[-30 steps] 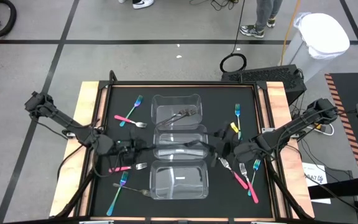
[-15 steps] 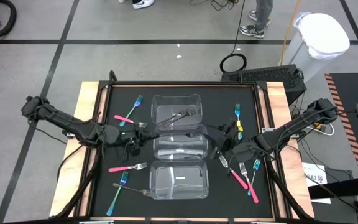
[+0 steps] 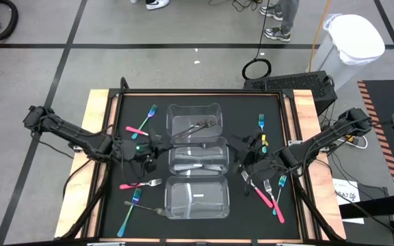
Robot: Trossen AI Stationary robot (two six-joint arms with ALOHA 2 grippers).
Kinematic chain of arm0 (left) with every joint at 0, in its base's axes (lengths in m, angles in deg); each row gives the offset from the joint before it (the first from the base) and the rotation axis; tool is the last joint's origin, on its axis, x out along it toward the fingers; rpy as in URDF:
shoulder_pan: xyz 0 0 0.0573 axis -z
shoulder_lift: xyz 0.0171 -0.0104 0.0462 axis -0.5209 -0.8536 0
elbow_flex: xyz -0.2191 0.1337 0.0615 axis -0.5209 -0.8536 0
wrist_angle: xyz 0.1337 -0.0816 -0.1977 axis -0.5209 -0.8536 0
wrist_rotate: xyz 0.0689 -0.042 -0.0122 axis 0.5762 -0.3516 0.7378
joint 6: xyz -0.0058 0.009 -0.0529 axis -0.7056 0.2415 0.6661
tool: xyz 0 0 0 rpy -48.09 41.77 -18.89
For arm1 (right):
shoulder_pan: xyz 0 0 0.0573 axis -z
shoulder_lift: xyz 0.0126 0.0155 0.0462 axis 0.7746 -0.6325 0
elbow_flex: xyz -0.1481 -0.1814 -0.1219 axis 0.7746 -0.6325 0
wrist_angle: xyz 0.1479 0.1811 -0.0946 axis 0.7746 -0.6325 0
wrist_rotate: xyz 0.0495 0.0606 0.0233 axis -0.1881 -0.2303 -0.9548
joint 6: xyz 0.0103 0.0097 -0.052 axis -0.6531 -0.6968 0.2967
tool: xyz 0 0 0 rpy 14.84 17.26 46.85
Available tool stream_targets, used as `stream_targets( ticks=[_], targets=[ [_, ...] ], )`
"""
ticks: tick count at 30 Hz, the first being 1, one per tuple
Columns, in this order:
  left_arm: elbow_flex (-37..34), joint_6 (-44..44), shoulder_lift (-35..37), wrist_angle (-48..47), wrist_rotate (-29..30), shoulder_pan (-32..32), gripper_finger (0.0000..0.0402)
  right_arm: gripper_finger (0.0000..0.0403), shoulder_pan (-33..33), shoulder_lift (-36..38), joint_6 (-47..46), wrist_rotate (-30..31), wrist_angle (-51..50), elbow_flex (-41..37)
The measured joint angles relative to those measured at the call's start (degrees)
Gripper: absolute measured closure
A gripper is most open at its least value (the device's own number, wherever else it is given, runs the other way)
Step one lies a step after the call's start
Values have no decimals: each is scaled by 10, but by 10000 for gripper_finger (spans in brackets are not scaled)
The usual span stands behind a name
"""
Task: Sort silverware by color (type)
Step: Put the top black fork into the top transparent bin
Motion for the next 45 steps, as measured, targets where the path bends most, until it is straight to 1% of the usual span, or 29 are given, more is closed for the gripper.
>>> stream_targets(
  ticks=[6, 10, 12, 15, 16, 18, 20, 22, 25, 28, 36, 41, 45],
  targets=[
    [0, -49, 0, 8, 3, -14, 398, 206, 8, 0, 29, 1, 1, 0],
    [0, -76, 0, 7, 3, -36, 397, 206, 17, 0, 60, 2, 1, 0],
    [0, -80, 0, 5, -6, -52, 396, 206, 22, 0, 80, 2, 2, 0],
    [0, -94, 0, -2, -37, -86, 395, 206, 31, 0, 95, 3, 2, 0],
    [0, -94, 0, -7, -56, -99, 396, 206, 35, 0, 97, 3, 2, 0],
    [-1, -96, 0, -20, -118, -130, 398, 206, 42, 0, 95, 3, 2, 0],
    [-9, -105, 0, -9, -169, -162, 398, 206, 46, 0, 83, 2, 1, 0],
    [-19, -105, 0, 9, -188, -194, 398, 206, 47, 0, 70, 2, 1, 0],
    [-31, -104, 0, 7, -186, -235, 398, 206, 46, 0, 48, 0, 1, 0],
    [-36, -95, 0, 5, -185, -259, 398, 206, 38, 0, 27, 0, -1, 0],
    [-36, -107, -3, 9, -185, -290, 398, 206, 20, 0, 7, -2, -5, 0],
    [-36, -111, -23, 8, -184, -305, 398, 206, 16, 0, 4, -2, -6, 0],
    [-36, -142, -50, 8, -184, -310, 397, 206, 16, 0, -8, -2, -8, 0]
  ],
)
